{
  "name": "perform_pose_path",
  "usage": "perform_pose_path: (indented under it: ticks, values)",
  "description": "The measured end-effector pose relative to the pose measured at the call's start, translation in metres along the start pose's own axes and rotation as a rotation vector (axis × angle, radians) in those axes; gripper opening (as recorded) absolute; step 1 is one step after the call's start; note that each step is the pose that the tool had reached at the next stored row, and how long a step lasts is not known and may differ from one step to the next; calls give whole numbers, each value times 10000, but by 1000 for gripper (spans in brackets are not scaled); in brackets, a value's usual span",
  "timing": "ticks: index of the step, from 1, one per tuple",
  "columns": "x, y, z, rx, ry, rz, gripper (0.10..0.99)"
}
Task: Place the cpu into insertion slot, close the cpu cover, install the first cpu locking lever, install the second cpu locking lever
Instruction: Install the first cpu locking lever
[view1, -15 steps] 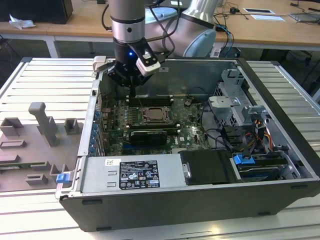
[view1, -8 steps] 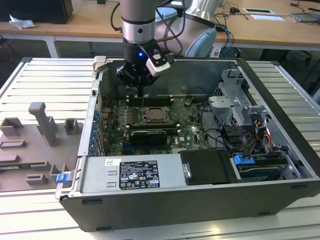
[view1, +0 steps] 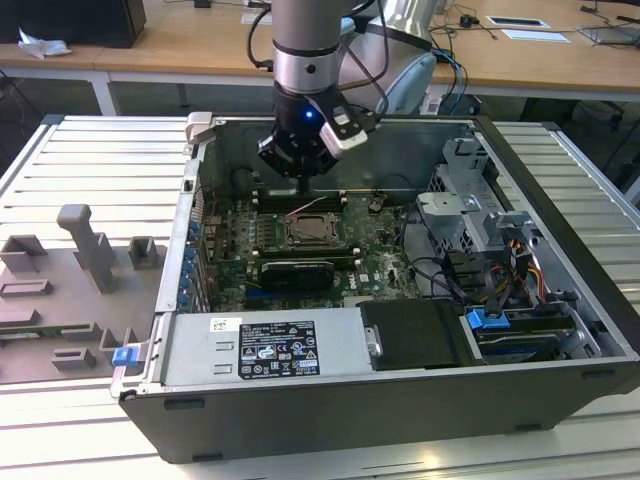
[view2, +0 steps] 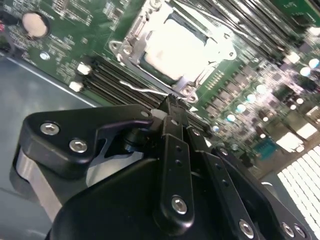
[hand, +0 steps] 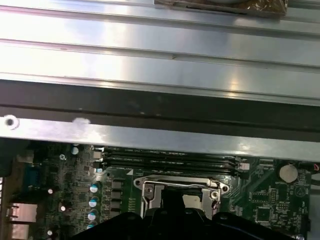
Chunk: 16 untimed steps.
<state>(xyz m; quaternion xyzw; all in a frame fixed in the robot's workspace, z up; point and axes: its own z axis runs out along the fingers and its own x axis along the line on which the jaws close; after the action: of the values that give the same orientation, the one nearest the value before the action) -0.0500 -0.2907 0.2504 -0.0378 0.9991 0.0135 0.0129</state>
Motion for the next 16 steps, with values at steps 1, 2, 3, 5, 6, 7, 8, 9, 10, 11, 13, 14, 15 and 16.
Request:
perform_pose_path:
  ticks: [1, 2, 3, 5, 6, 7, 8, 9, 10, 11, 13, 14, 15, 16]
  values:
    - [-12, -1, 2, -75, -6, 4, 106]
    - [-22, -1, 4, -312, -27, 11, 106]
    - [-27, -1, 6, -424, -35, 13, 106]
    - [-32, -2, 14, -510, -44, 13, 106]
    - [-32, -2, 27, -518, -47, 7, 106]
    - [-33, -3, 38, -517, -43, -17, 106]
    - [-35, -3, 59, -520, -41, -77, 106]
    - [-37, -4, 74, -520, -39, -122, 106]
    - [-45, -5, 95, -521, -36, -168, 106]
    - [-56, -4, 108, -523, -35, -180, 106]
    - [-83, 3, 132, -521, -34, -182, 106]
    - [-95, 10, 141, -521, -35, -181, 106]
    - [-107, 16, 153, -523, -35, -182, 106]
    - [-115, 19, 163, -523, -36, -182, 106]
